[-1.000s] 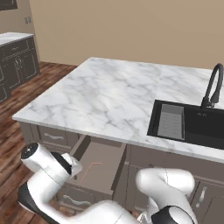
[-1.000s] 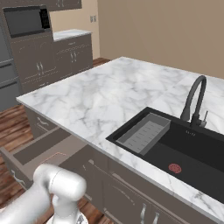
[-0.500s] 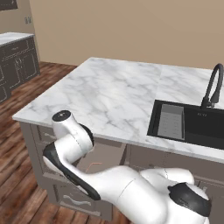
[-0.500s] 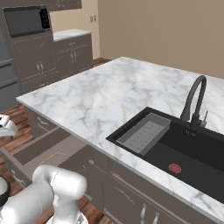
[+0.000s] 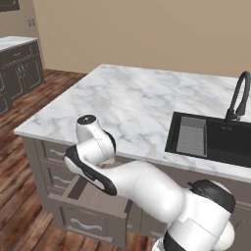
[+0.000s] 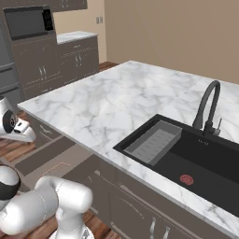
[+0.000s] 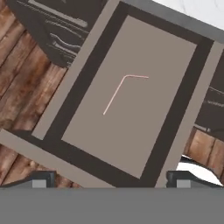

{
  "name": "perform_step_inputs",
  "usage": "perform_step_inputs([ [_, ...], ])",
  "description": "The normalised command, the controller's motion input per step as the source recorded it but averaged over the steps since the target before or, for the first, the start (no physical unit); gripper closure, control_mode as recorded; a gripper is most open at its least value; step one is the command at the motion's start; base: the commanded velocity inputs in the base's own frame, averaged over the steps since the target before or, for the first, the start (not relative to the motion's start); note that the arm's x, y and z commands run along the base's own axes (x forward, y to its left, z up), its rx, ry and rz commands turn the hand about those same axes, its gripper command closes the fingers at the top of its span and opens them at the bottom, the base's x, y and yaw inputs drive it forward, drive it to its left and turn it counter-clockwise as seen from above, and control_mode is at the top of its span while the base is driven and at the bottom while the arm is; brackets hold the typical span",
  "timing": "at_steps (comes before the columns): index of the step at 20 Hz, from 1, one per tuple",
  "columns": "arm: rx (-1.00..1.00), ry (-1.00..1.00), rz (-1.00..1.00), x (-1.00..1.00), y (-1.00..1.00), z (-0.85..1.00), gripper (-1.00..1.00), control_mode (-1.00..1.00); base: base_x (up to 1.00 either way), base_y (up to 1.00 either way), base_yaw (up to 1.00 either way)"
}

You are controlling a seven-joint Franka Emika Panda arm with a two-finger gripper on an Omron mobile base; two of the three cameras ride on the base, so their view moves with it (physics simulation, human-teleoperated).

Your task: Take a straw from the drawer in front and place it inside the glass cup on the dining counter.

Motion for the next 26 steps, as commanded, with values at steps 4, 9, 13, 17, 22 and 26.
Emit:
perform_step_inputs([
  [4, 0.09, 0.01, -0.19, 0.34, -0.35, -0.32, -1.0, -1.0, 0.0, 0.0, 0.0],
  [9, 0.05, 0.0, -0.15, 0.25, -0.25, -0.44, -1.0, -1.0, 0.0, 0.0, 0.0],
  [13, 0.05, 0.0, -0.12, 0.28, -0.13, -0.44, -1.0, -1.0, 0.0, 0.0, 0.0],
  [17, 0.05, 0.0, -0.12, 0.31, -0.09, -0.36, -1.0, -1.0, 0.0, 0.0, 0.0],
  [22, 0.02, 0.01, -0.11, 0.36, -0.05, -0.27, -1.0, -1.0, 0.0, 0.0, 0.0],
  [26, 0.0, 0.03, -0.11, 0.33, -0.03, -0.26, -1.0, -1.0, 0.0, 0.0, 0.0],
])
